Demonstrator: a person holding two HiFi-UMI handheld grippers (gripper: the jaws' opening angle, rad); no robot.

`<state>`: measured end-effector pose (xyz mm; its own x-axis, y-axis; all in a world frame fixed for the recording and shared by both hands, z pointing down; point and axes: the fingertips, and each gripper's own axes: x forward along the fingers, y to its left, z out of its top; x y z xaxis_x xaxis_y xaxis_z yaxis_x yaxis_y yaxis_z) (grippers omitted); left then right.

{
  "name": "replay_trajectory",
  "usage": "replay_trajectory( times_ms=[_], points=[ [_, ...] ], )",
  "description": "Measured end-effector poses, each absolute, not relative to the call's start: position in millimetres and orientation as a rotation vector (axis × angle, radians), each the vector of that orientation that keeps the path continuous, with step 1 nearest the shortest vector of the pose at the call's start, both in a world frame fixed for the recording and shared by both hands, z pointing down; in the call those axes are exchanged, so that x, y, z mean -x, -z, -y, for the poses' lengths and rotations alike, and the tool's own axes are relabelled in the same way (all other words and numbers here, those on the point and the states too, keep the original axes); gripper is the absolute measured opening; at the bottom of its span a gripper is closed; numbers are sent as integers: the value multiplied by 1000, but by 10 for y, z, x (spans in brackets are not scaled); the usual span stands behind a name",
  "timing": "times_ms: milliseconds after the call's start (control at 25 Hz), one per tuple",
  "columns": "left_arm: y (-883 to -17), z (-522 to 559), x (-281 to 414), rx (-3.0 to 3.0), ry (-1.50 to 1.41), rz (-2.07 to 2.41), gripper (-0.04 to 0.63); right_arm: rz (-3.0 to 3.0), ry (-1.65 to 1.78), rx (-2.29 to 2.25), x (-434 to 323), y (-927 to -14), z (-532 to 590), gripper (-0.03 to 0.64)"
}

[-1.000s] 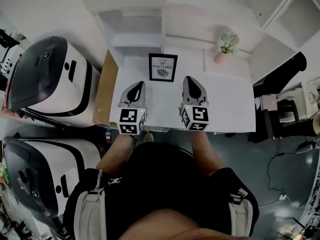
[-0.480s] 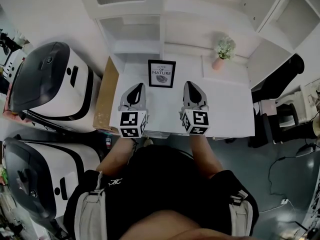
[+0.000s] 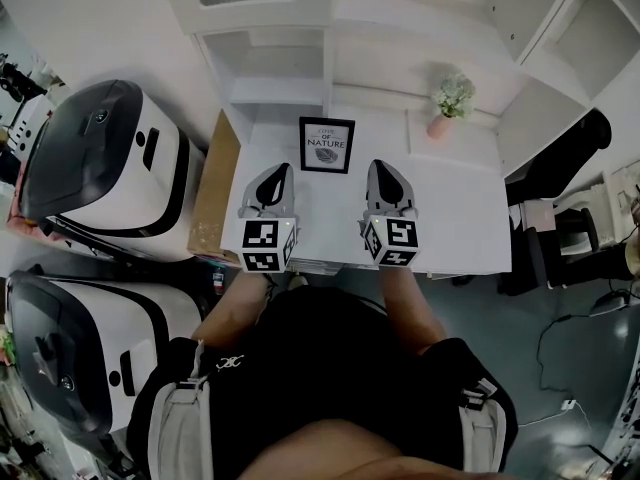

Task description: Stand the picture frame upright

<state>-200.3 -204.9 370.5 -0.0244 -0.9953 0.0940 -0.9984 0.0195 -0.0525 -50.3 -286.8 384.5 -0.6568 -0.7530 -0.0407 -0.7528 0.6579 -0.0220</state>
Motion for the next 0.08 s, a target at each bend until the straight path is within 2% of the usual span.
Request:
replay_trajectory(
  times_ms=[80],
  points=[
    [-3711,2068,2016,-2168,-164,2225,15,-2816,-1,1280,510,-3834,2890,1]
  ],
)
